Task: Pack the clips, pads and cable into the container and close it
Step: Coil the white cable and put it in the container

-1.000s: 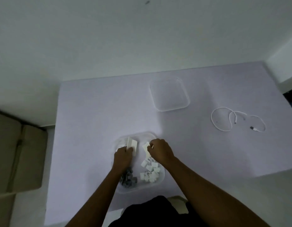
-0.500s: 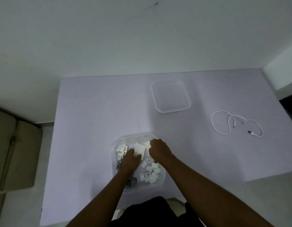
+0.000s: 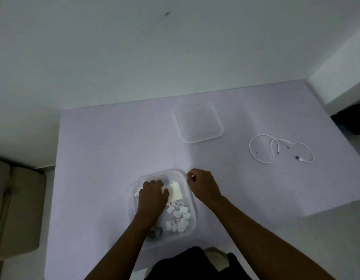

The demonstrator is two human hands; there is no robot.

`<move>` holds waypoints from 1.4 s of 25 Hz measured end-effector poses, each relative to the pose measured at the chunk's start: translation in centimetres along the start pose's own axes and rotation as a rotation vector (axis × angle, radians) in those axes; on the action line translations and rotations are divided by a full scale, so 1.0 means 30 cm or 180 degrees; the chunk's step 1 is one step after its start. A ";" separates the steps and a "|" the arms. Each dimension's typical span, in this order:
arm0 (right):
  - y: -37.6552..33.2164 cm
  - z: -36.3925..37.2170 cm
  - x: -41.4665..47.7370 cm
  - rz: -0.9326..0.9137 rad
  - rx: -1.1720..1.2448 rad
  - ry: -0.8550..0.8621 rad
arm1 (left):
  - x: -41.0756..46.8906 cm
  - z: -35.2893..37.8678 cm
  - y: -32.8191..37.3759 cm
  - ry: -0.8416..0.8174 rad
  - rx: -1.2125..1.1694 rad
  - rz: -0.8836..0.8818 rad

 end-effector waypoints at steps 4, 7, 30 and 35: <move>0.159 -0.137 0.015 0.0397 0.0404 0.0457 | 0.056 -0.064 0.224 0.0288 -0.0644 0.0783; 0.338 -0.268 0.007 0.0703 0.0480 0.0711 | 0.098 -0.016 0.433 0.0198 -0.0775 0.1204; 1.261 -0.787 0.267 0.1441 0.0443 0.0843 | 0.393 0.701 1.370 -0.0718 0.0670 0.1765; 1.233 -0.745 0.230 0.0702 0.0394 0.0548 | 0.375 0.710 1.405 -0.0679 0.0553 0.2136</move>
Point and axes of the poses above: each hand's wrist, its own x-axis towards the middle knuckle, its own z-axis out of the palm, y = z × x, the point moved 9 cm from there along x, towards the middle knuckle, and after that the axes turned 3 degrees about -z, right-handed, at the moved point
